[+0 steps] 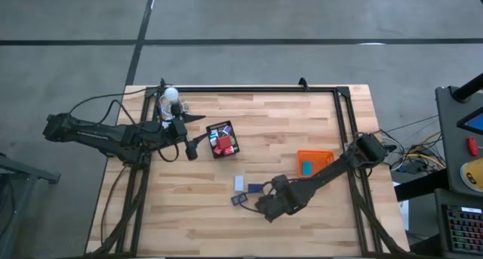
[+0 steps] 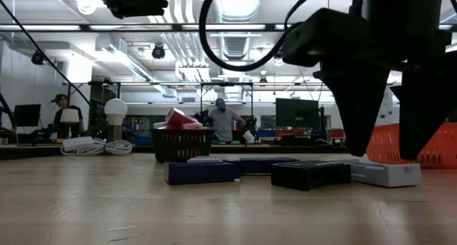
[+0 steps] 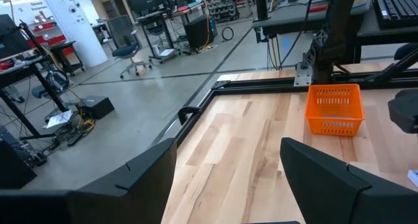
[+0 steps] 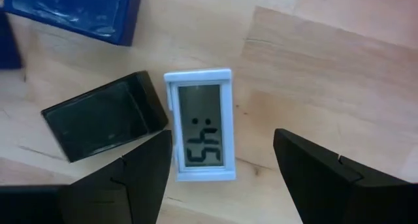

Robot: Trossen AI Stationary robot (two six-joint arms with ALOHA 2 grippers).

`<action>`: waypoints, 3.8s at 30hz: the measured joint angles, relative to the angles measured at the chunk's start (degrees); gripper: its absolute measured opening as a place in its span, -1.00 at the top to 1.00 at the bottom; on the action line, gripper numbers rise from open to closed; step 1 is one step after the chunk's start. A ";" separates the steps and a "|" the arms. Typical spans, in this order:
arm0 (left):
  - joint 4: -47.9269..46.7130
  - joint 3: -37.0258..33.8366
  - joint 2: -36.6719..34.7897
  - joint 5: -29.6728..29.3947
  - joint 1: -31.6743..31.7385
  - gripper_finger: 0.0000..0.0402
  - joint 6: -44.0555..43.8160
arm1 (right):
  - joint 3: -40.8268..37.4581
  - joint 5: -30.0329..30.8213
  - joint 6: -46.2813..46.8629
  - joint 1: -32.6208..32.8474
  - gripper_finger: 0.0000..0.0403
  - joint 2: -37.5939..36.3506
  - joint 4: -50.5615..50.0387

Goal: Pick & Place Office items
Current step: Put the right white digital clock in the orange bin

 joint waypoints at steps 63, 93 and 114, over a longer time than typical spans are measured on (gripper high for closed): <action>-0.07 0.00 0.01 0.00 0.00 -0.37 -0.01 | -0.69 6.14 2.04 -2.86 0.24 -16.73 -23.57; -0.07 0.00 0.00 0.02 0.00 -0.37 0.00 | -41.31 9.57 13.39 -8.22 0.22 -50.01 -8.55; -0.09 0.00 0.00 0.00 0.02 -0.37 -0.01 | -48.04 1.71 4.12 -15.36 0.22 -45.39 3.70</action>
